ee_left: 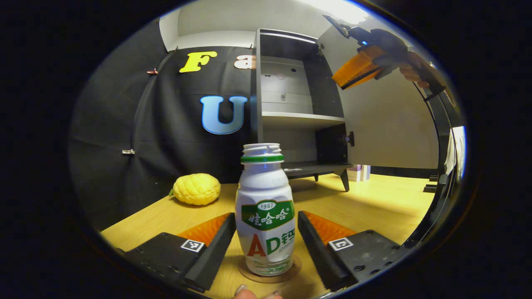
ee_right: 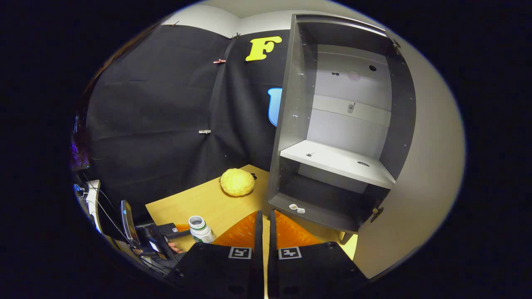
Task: Open the cabinet door with the right hand, grasp the bottle in the cabinet with the left hand and place it on the coaster, then close the cabinet door with the right hand.
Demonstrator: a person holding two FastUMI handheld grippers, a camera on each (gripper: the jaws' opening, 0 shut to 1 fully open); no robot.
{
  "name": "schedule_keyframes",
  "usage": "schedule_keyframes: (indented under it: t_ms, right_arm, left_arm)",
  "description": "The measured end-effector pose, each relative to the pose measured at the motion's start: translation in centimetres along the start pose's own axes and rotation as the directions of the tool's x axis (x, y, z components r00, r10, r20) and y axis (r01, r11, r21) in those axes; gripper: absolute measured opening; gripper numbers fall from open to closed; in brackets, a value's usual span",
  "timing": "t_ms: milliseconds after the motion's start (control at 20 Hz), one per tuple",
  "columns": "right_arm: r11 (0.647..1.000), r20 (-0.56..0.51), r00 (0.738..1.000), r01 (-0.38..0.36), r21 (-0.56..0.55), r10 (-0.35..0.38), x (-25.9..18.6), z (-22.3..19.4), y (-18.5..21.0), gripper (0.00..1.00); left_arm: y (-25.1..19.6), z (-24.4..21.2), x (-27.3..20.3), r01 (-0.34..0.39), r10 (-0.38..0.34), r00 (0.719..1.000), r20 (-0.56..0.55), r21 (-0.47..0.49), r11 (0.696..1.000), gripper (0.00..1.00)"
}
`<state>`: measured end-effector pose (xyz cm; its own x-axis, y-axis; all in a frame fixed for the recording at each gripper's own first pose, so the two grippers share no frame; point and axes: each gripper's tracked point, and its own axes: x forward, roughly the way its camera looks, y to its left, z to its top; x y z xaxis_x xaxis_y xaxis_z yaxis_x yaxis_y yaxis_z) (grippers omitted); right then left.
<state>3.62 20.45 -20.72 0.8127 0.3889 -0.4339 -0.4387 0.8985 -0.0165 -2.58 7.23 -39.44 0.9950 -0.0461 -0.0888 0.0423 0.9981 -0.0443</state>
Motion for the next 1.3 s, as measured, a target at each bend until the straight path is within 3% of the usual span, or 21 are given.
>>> schedule_keyframes:
  t_ms: [50,250,450,700,900,1050,1150,1300]
  right_arm:
    - [1.000,-0.003,1.000,0.004,-0.005,-0.004,0.1,-0.2,-0.2,0.08]
    - [0.999,-0.005,0.999,0.032,0.034,-0.032,-0.5,0.5,-1.3,0.09]
    - [0.990,0.051,0.990,0.125,0.061,-0.128,-2.6,4.4,-3.7,0.08]
    - [0.973,0.149,0.965,0.200,0.115,-0.216,-6.4,9.9,-4.3,0.08]
    - [0.949,0.242,0.927,0.241,0.205,-0.288,-10.5,13.1,-4.3,0.08]
    - [0.917,0.273,0.891,0.292,0.270,-0.364,-14.5,12.9,-5.8,0.31]
    - [0.894,0.267,0.868,0.342,0.291,-0.419,-17.8,12.1,-7.2,0.34]
    - [0.861,0.243,0.845,0.393,0.323,-0.477,-23.3,10.8,-8.1,0.66]
  left_arm:
    - [0.1,0.3,0.1,-0.006,0.006,1.000,0.006,-0.003,1.000,0.98]
    - [-0.3,3.7,1.4,0.039,-0.039,0.999,0.029,0.007,0.999,0.98]
    - [-1.2,11.6,3.1,0.140,-0.143,0.987,0.076,0.046,0.989,0.98]
    - [-3.2,23.3,4.7,0.351,-0.358,0.928,0.104,0.081,0.933,0.98]
    - [-5.1,30.2,4.4,0.445,-0.454,0.884,0.114,0.092,0.891,0.98]
    - [-8.3,33.7,4.3,0.545,-0.548,0.825,0.138,0.056,0.836,0.98]
    - [-10.5,35.1,4.6,0.595,-0.591,0.793,0.148,0.026,0.804,0.95]
    - [-13.4,36.2,6.4,0.626,-0.618,0.770,0.159,-0.001,0.780,0.98]
